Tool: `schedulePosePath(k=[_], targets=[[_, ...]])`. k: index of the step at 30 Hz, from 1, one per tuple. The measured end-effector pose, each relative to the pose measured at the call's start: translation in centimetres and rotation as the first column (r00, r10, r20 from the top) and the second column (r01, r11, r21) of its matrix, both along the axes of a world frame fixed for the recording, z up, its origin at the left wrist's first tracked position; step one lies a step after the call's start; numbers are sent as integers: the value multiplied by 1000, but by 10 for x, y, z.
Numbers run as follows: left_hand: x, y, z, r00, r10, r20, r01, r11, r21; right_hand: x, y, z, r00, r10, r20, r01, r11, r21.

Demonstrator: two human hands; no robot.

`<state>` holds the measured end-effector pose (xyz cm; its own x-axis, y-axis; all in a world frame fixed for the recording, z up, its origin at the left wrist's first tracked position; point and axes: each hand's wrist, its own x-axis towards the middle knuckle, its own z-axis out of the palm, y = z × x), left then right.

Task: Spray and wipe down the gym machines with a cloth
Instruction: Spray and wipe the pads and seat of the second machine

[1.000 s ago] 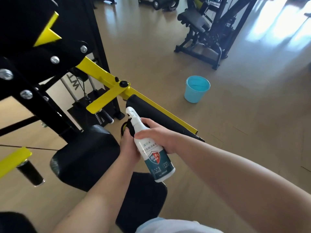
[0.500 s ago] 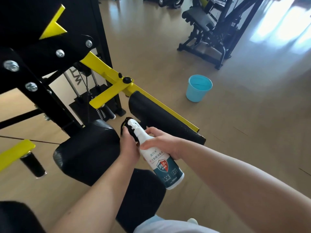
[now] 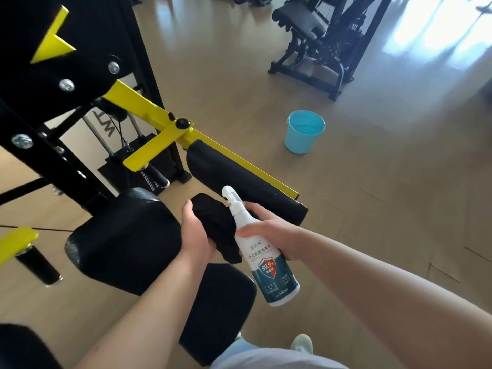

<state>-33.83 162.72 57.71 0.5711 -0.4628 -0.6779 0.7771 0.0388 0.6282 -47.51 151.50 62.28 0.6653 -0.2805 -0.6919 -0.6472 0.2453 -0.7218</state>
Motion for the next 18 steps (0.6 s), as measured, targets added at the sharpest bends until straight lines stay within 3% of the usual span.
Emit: schedulePosePath(k=[6, 11, 15, 18], targets=[[-4, -23, 22, 940, -108, 323, 98, 994, 45, -16, -14, 10, 989, -86, 120, 88, 996, -13], [-17, -28, 42, 827, -297, 477, 277, 954, 115, -27, -30, 15, 976, -103, 193, 105, 994, 1], [-25, -32, 66, 589, -191, 785, 99, 981, 165, -35, -40, 22, 952, -135, 277, 129, 991, 40], [-22, -36, 81, 626, -229, 746, 210, 970, 122, -40, -44, 29, 932, -149, 331, 139, 989, 55]])
